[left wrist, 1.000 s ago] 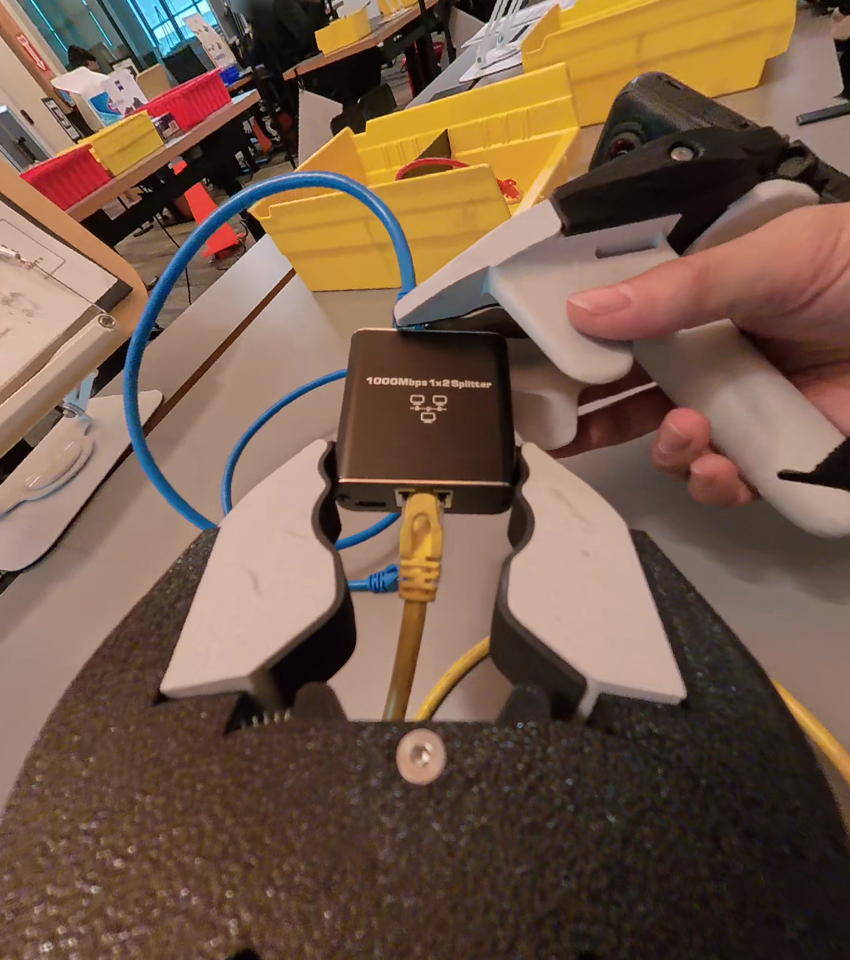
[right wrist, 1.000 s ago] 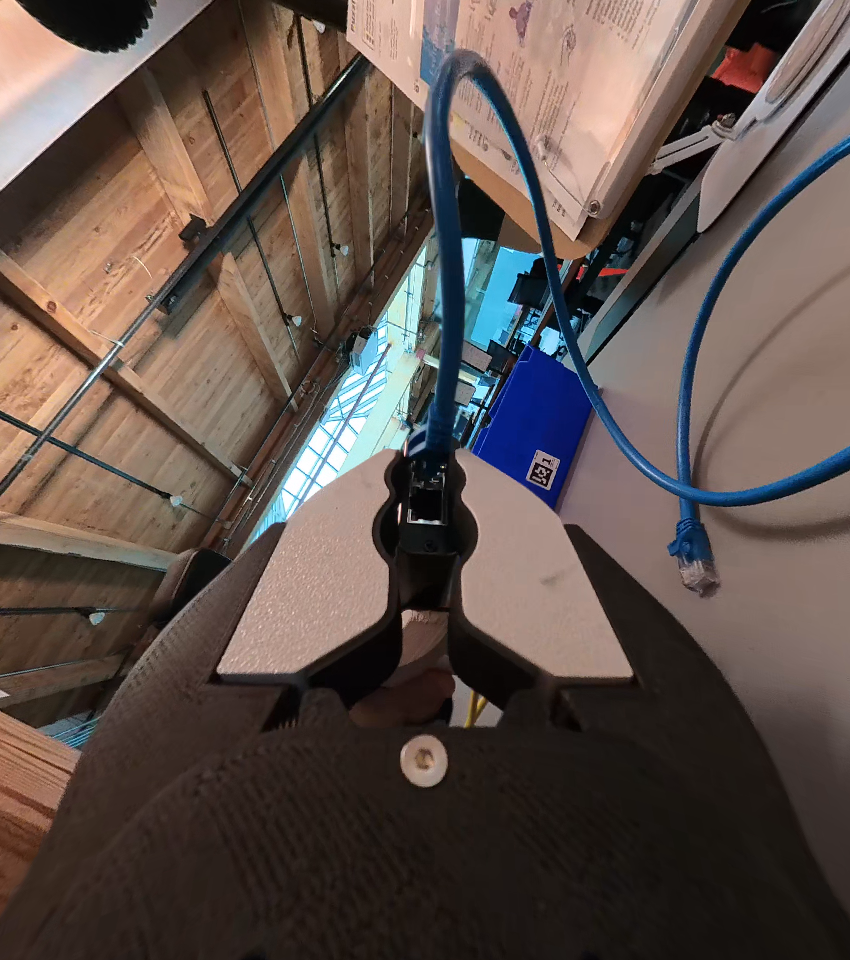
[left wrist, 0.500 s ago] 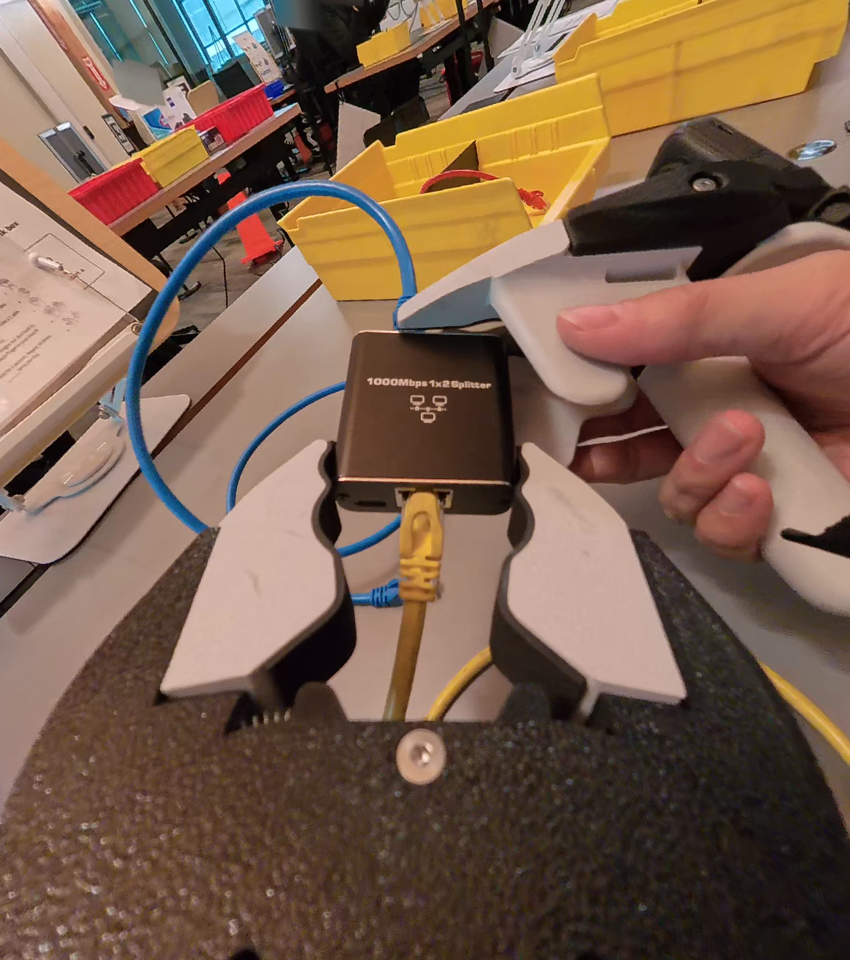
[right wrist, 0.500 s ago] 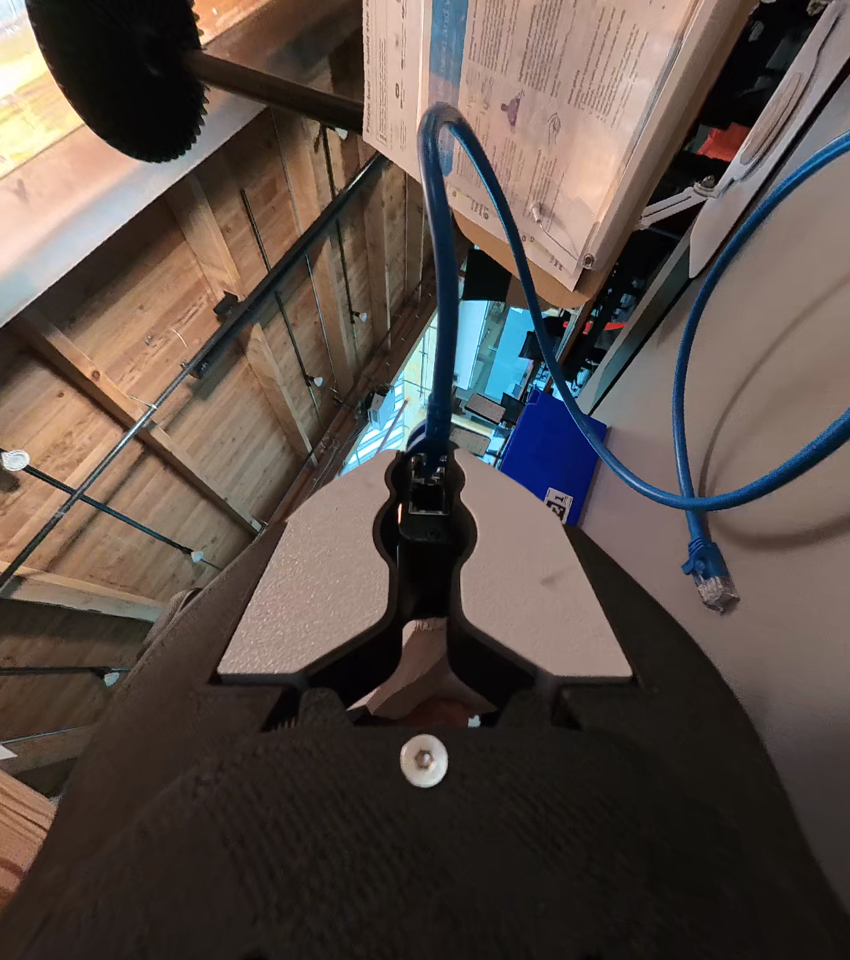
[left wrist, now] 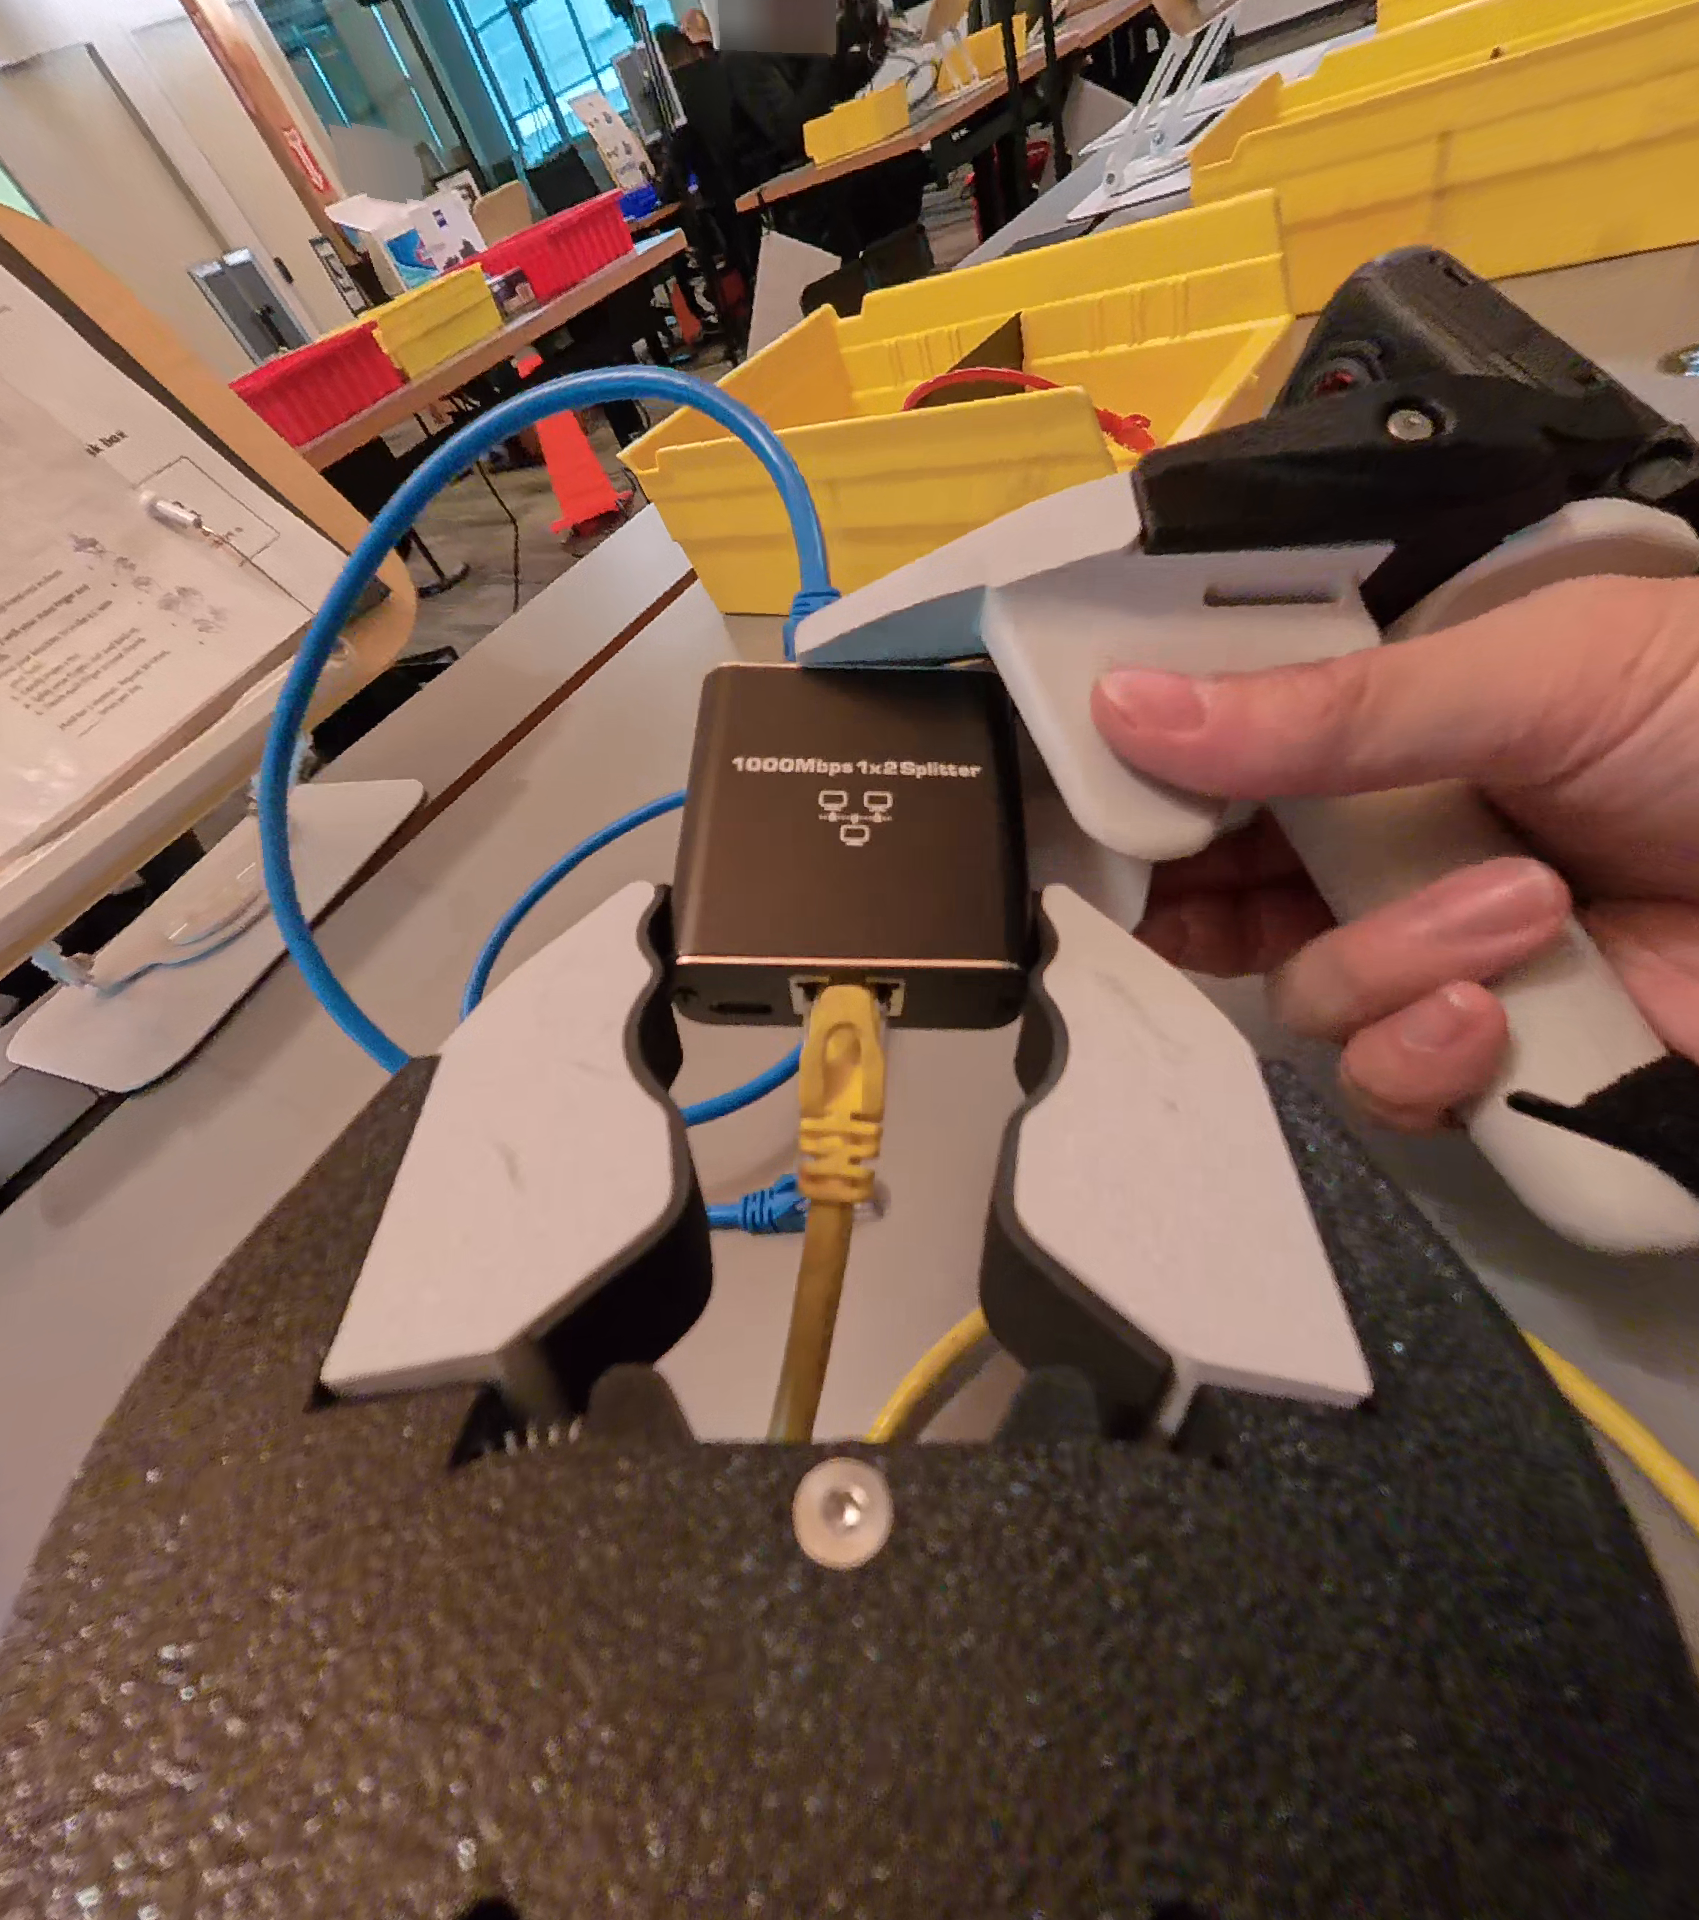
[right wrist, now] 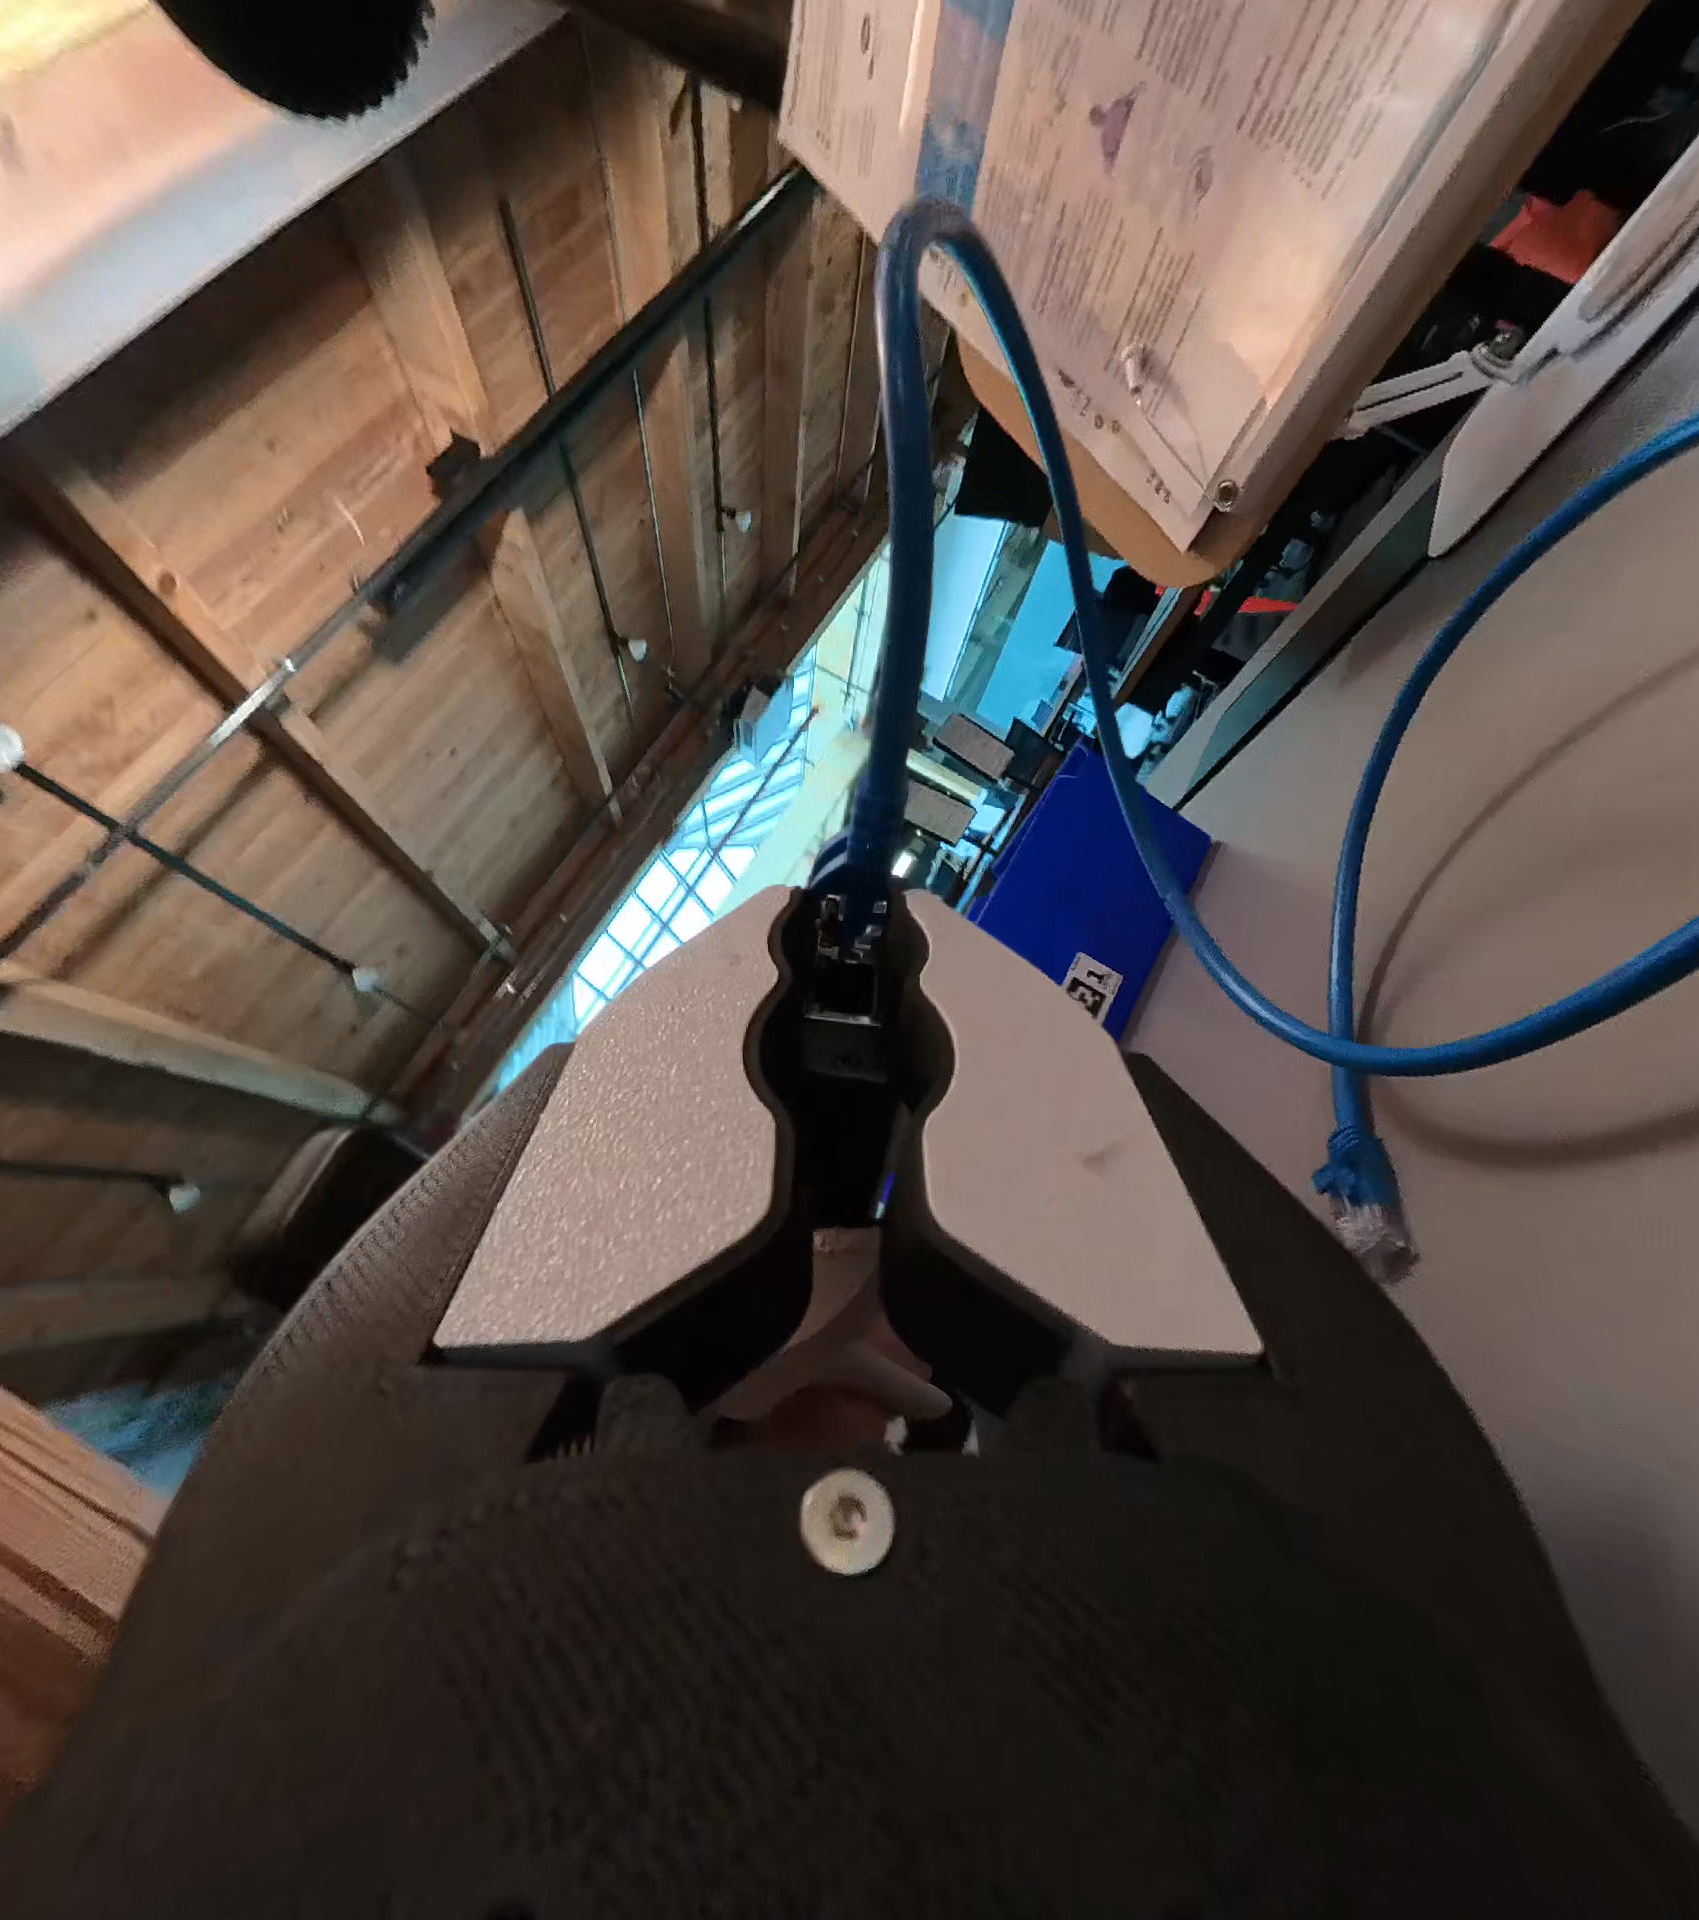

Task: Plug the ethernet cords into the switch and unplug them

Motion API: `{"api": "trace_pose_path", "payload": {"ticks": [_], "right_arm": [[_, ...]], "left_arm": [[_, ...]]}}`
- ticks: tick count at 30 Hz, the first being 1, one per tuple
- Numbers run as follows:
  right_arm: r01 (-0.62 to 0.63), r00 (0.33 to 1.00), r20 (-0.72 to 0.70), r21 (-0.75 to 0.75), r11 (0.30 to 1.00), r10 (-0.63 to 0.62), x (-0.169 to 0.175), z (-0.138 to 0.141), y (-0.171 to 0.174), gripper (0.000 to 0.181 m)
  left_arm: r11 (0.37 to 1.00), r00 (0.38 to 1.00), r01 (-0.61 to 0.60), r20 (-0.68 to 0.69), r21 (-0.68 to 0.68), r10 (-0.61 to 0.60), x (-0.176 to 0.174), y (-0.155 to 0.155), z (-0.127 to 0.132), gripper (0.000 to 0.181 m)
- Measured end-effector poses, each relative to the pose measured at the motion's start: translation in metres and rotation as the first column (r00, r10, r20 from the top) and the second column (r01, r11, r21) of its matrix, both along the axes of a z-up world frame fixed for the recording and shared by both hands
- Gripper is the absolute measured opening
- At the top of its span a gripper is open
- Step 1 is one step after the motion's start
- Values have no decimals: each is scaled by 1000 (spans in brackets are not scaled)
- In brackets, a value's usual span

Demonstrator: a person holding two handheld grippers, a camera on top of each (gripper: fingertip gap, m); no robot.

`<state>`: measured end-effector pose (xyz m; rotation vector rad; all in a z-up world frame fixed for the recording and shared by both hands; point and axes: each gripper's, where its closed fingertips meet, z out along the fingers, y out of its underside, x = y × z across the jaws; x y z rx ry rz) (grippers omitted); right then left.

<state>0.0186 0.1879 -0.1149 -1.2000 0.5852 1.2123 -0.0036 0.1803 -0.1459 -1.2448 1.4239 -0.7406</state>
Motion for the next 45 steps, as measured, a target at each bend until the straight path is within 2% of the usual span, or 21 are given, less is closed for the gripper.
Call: {"api": "trace_pose_path", "payload": {"ticks": [7,10,13,17,27,29,30,31,33,35,37,42,45], "right_arm": [[-37,986,163,64,997,26,0,8,-2,12],[-47,985,168,79,996,33,-1,11,1,12],[-54,983,180,100,994,35,-2,16,4,12],[-40,982,187,102,994,20,-2,16,8,11],[-34,973,231,120,992,5,-5,26,14,10],[24,982,185,132,991,-49,14,34,14,11],[36,976,207,134,990,-63,24,40,13,11],[57,953,287,134,989,-94,32,46,11,12],[108,867,472,137,985,-161,46,61,1,12],[116,785,593,143,983,-179,56,82,-11,11],[142,691,692,150,978,-207,71,106,-22,11],[227,514,806,203,953,-294,122,173,-57,11],[276,441,843,199,940,-308,160,197,-78,11]], "left_arm": [[1000,995,13,101,17,-14,4,-2,6,62],[999,992,-10,129,30,6,4,1,8,62],[994,985,-82,158,68,70,4,4,12,62],[990,971,-135,206,47,122,5,6,12,62],[991,953,-132,273,-7,129,2,13,16,62],[989,951,-146,273,-24,147,1,14,14,62],[989,956,-136,255,-53,145,2,14,9,62],[989,953,-133,265,-67,146,1,14,8,62],[992,937,-124,329,-8,120,-3,12,21,62],[991,939,-128,326,44,107,-5,12,26,62],[989,944,-137,308,49,115,-4,15,20,62],[991,951,-131,288,32,116,-4,18,14,62],[993,952,-120,286,16,110,-4,19,12,62]]}}
